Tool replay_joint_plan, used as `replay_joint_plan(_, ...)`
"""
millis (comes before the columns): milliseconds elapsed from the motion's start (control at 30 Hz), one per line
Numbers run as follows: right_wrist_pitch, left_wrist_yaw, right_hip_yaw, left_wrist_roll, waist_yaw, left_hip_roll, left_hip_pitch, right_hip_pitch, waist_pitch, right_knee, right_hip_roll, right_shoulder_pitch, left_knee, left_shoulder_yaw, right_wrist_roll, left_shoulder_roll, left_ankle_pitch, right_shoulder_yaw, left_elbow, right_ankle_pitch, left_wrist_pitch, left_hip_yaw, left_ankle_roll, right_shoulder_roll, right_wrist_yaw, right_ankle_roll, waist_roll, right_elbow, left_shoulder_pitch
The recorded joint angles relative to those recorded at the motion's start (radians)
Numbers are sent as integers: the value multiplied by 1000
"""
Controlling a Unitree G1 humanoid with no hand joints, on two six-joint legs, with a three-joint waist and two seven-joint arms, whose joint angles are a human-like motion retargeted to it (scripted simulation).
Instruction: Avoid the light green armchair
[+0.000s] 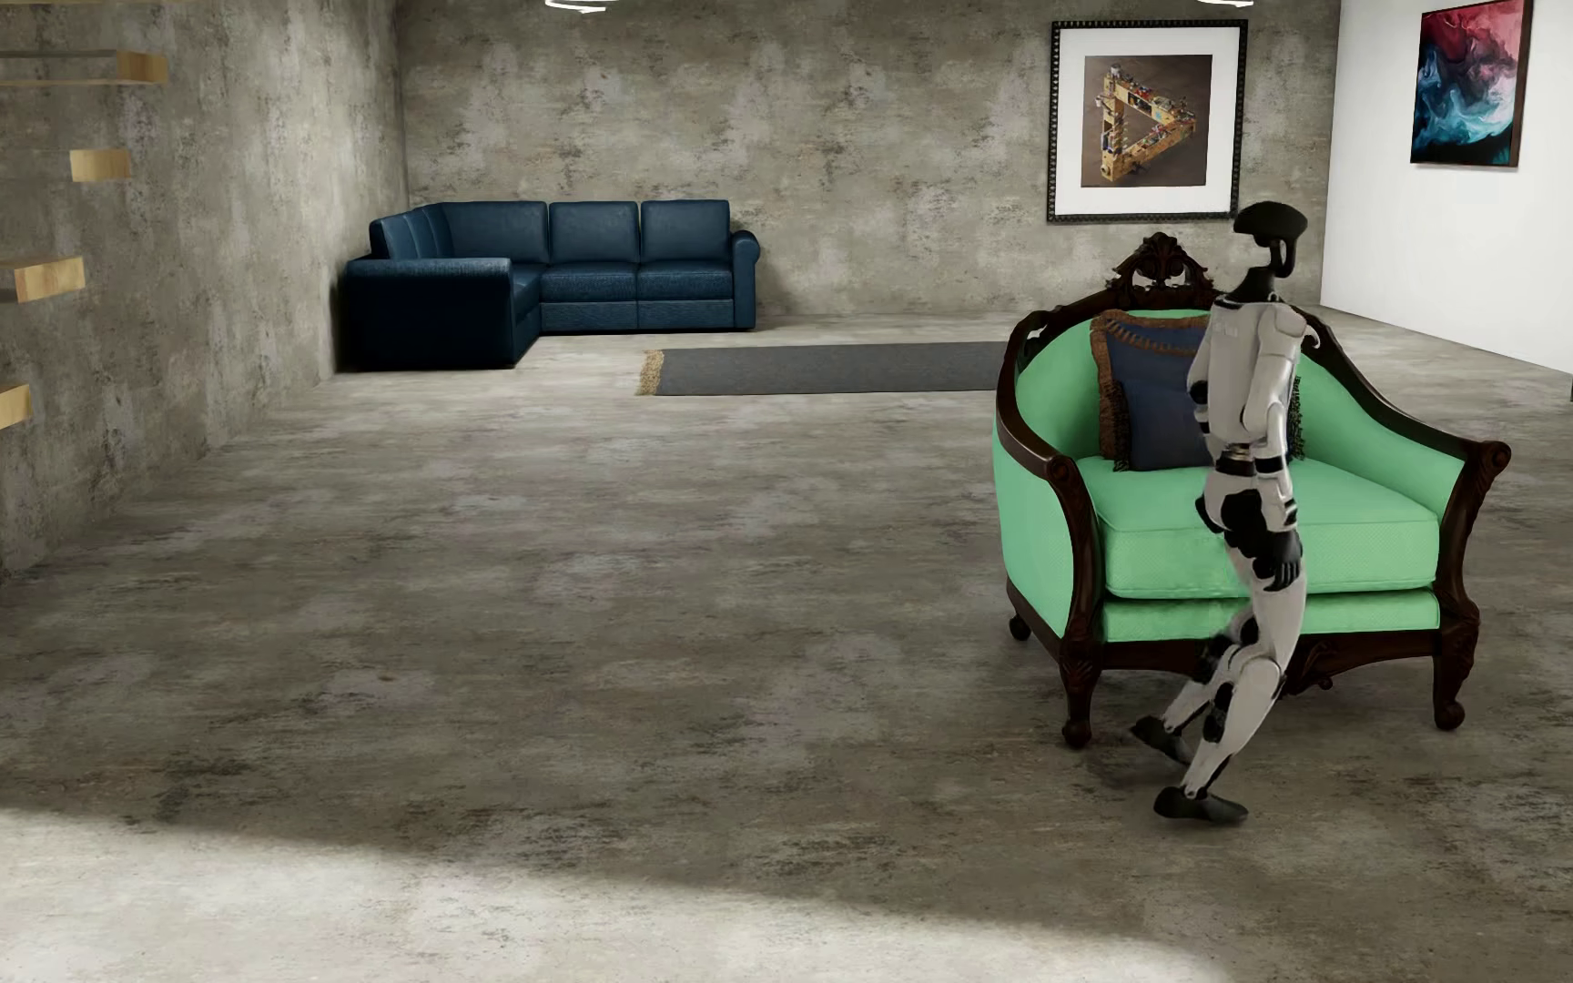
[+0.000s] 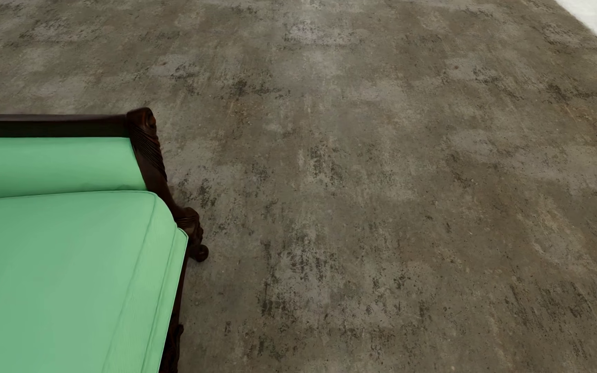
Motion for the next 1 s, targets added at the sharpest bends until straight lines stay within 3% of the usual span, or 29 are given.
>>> replay_joint_plan(133,0,0,0,0,94,-35,-214,78,26,-3,-29,9,359,29,0,-2,-149,2,-38,-41,0,0,0,-20,0,0,-45,-8,25)
replay_joint_plan(200,0,0,0,0,136,-61,-285,105,33,7,-47,4,358,26,0,-3,-117,-4,-33,-60,0,0,0,-27,0,0,-61,-8,43)
replay_joint_plan(300,0,0,0,0,181,-88,-345,154,43,10,-68,-23,194,-5,0,-7,-29,-7,14,-78,0,0,0,-35,0,0,-69,-6,62)
replay_joint_plan(433,0,0,0,0,229,-85,-286,227,46,-1,-81,-60,-209,-62,0,-6,116,9,77,-73,0,0,0,-24,0,0,-57,-15,87)
replay_joint_plan(567,0,0,0,0,262,-56,-116,269,0,8,-89,-60,-555,-66,0,-5,87,30,97,-46,0,0,0,7,0,0,-39,-69,128)
replay_joint_plan(667,0,0,0,0,201,-87,-89,306,-29,46,-126,-24,-514,-98,0,-11,180,0,152,60,0,0,0,51,0,0,-57,-82,135)
replay_joint_plan(733,0,0,0,0,165,-133,-68,253,-23,188,-158,2,-450,-126,0,-5,136,-4,174,204,0,0,0,80,0,0,-86,-51,96)
replay_joint_plan(767,0,0,0,0,186,-169,-51,163,-34,322,-185,23,-450,-8,0,4,89,-33,128,232,0,0,0,94,0,0,-114,-48,88)
replay_joint_plan(800,0,0,0,0,211,-186,-8,79,-28,473,-192,26,-456,17,0,14,43,-7,57,220,0,0,0,79,0,0,-120,-64,74)
replay_joint_plan(900,0,0,0,0,166,-231,151,-91,-8,748,-225,-12,-491,71,0,26,-15,13,-185,215,0,0,0,16,0,0,-94,-95,47)
replay_joint_plan(1000,0,0,0,0,86,-251,246,-237,-3,666,-226,-32,-491,109,0,16,-43,-131,-318,413,0,0,0,-20,0,0,-47,-73,0)
